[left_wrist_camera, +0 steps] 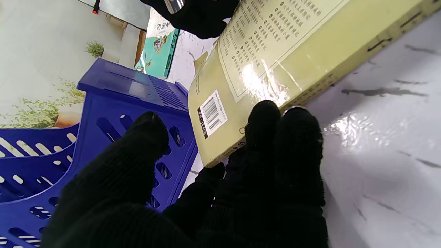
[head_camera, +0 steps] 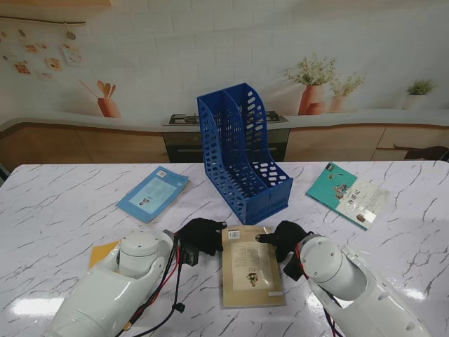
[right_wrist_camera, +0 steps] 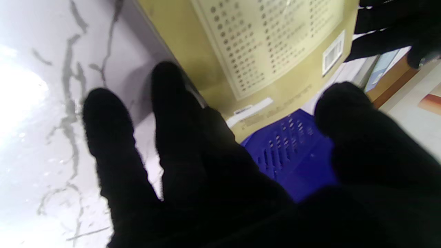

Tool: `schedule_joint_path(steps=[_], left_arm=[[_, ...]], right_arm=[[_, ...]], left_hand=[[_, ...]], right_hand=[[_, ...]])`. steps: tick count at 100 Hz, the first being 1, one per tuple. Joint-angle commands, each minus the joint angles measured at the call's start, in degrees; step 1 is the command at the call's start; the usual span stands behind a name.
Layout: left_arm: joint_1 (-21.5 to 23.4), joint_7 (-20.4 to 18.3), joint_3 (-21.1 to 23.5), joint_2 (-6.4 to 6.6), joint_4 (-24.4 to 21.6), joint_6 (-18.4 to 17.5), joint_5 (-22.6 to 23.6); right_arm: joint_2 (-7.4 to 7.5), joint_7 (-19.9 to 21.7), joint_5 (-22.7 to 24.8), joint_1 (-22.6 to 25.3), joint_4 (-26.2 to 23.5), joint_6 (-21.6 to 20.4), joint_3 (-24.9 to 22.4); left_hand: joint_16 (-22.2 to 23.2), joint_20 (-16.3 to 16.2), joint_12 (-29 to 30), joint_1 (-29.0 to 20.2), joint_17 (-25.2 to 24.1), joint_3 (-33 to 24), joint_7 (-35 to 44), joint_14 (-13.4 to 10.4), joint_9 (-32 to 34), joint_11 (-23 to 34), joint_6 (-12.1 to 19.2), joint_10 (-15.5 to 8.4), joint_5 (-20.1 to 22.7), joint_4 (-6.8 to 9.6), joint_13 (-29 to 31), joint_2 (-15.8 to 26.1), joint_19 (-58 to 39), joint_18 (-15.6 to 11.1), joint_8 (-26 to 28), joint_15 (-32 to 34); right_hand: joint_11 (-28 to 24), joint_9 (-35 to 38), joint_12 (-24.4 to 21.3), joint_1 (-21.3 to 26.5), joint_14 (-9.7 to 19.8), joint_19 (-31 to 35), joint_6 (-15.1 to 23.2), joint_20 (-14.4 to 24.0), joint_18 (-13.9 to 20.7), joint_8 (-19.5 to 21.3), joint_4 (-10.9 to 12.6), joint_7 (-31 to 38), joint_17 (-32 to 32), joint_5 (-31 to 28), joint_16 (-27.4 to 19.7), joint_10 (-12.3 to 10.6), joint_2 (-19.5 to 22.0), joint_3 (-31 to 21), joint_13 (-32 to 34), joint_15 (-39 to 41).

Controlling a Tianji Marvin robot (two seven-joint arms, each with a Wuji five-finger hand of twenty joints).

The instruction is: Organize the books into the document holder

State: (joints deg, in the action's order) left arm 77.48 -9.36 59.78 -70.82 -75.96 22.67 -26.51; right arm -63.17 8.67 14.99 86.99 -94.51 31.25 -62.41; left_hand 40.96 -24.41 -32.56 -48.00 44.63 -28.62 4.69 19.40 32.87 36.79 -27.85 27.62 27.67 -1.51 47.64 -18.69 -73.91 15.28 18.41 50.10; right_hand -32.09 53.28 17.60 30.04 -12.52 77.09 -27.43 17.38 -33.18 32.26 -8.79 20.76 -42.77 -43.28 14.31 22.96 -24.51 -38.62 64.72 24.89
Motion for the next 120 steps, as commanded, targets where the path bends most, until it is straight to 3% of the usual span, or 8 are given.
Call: schedule_joint_path(steps=[1, 37, 49, 74, 78, 91, 107, 120], left_arm=[[1.40, -1.27, -1.13, -0.93, 1.46, -1.11, 0.06], [0.70, -2.78, -2.55, -0.50, 1.86, -2.73, 1.39], [0.25, -3.36, -3.01, -0.64, 2.41, -2.85, 0.79], [-0.43, -5.52, -3.59, -0.87, 3.83, -4.06, -1.88], [-0.47, -5.52, -3.56, -1.05, 3.91, -3.93, -2.66], [-0.98, -5.95, -4.24, -1.17, 4.36, -4.08, -2.90], [-1.58, -7.12, -5.45, -0.67, 4.79, -5.62, -0.85], [-1.28, -7.45, -5.48, -0.18, 4.29, -7.98, 0.37]], right_arm=[[-1.14, 0.89, -0.84, 1.57, 1.71, 0.19, 1.51], [-1.47, 0.13, -1.56, 1.42, 1.67, 0.18, 1.50], [-1.65, -0.47, -1.70, 1.52, 1.42, 0.11, 1.34], [-1.82, -0.93, -1.99, 1.48, 1.43, -0.08, 1.26], [-1.81, -0.88, -2.06, 1.46, 1.44, -0.12, 1.28], [-1.85, -0.91, -2.31, 1.45, 1.43, -0.18, 1.29], [-1.89, -1.08, -2.44, 1.63, 1.25, -0.32, 1.02], [-1.82, -1.32, -2.17, 2.81, 0.01, -1.20, 0.06]], left_hand=[[1.42, -1.50, -1.38, -0.47, -1.70, -1.44, 0.27, 0.84, 0.32, 2.05, 1.52, -7.89, 1.74, -1.09, -0.17, -2.27, -6.33, 1.62, 1.01, -0.21], [6.38, -0.58, -14.09, -5.68, 1.03, -8.15, 7.15, -4.47, 3.27, 5.95, 6.93, -11.81, 6.15, -3.48, 1.47, -10.51, -11.17, -1.94, 12.66, 4.36], [7.12, 1.14, -15.43, -6.18, 3.60, -8.50, 29.20, -5.20, 3.56, 5.17, 9.04, -11.73, -3.44, -3.49, 2.10, -10.87, -12.20, -6.12, 24.17, 4.77], [-1.56, 0.49, 2.92, -9.40, -0.01, -6.77, 58.90, -1.59, 5.83, -2.48, 13.37, -9.09, -4.87, -4.45, 1.65, -13.56, -9.73, 0.24, 24.06, -6.00], [-2.22, 0.47, 4.29, -9.82, 2.37, -6.14, 61.11, -1.84, 6.22, -3.40, 13.83, -8.65, -4.76, -4.38, 2.41, -13.79, -10.63, -5.84, 24.78, -5.64], [-3.47, 0.84, 5.73, -10.17, 3.01, -5.69, 59.37, -2.41, 7.99, -3.25, 13.02, -7.98, -4.74, -4.07, 4.55, -13.36, -11.05, -4.83, 22.65, -4.57], [-1.01, 1.73, -8.38, -18.56, 4.26, -9.83, 52.63, -3.90, 19.93, -13.81, 14.05, -11.52, -0.65, -3.07, 8.29, -12.24, -13.94, -2.26, 14.74, -0.85], [3.41, 2.98, -13.84, -19.83, 7.77, -14.58, 57.77, -3.13, 24.85, -13.64, 21.18, -16.90, 3.55, -2.78, 10.04, -12.68, -16.06, -7.80, 15.74, 1.06]], right_hand=[[8.08, -2.43, -3.58, 0.35, -0.54, 0.05, 3.67, -0.61, 8.68, -1.58, 3.00, -0.33, -0.46, 0.21, -3.71, 0.04, -0.45, -0.72, -2.09, -5.35], [8.19, -3.16, -3.56, 1.16, -0.34, -0.32, 3.88, -0.81, 9.26, -1.80, 3.05, -0.71, 0.06, 0.67, -3.72, -0.09, 0.59, -0.47, -2.60, -5.65], [8.15, -3.34, -3.53, 1.52, -0.17, -0.36, 3.97, -0.83, 9.35, -1.80, 3.13, -0.75, 0.15, 0.77, -3.68, -0.17, 0.69, -0.28, -2.79, -5.68], [8.02, -3.42, -3.47, 1.76, -0.08, -0.55, 4.52, -0.85, 9.65, -1.71, 3.25, -0.68, 0.62, 0.83, -3.59, -0.53, 0.94, -0.18, -2.95, -5.65], [8.01, -3.42, -3.47, 1.77, 0.10, -0.56, 4.57, -0.84, 9.69, -1.68, 3.27, -0.65, 0.68, 0.82, -3.56, -0.69, 0.91, -0.17, -2.94, -5.62], [8.08, -3.50, -3.50, 1.65, 0.15, -0.63, 4.92, -0.78, 9.76, -1.63, 3.29, -0.62, 1.14, 0.86, -3.53, -1.04, 1.00, -0.20, -3.08, -5.64], [8.23, -3.53, -3.57, 1.17, 0.39, -0.64, 6.23, -0.55, 10.03, -1.52, 3.29, -0.58, 2.14, 0.94, -3.45, -1.81, 1.42, -0.12, -3.30, -5.63], [8.36, -2.92, -3.64, 1.68, 1.32, 0.35, 9.69, 0.81, 9.06, -0.69, 3.42, 0.13, 4.63, 1.12, -2.96, -5.07, 0.69, -0.13, -3.86, -4.96]])
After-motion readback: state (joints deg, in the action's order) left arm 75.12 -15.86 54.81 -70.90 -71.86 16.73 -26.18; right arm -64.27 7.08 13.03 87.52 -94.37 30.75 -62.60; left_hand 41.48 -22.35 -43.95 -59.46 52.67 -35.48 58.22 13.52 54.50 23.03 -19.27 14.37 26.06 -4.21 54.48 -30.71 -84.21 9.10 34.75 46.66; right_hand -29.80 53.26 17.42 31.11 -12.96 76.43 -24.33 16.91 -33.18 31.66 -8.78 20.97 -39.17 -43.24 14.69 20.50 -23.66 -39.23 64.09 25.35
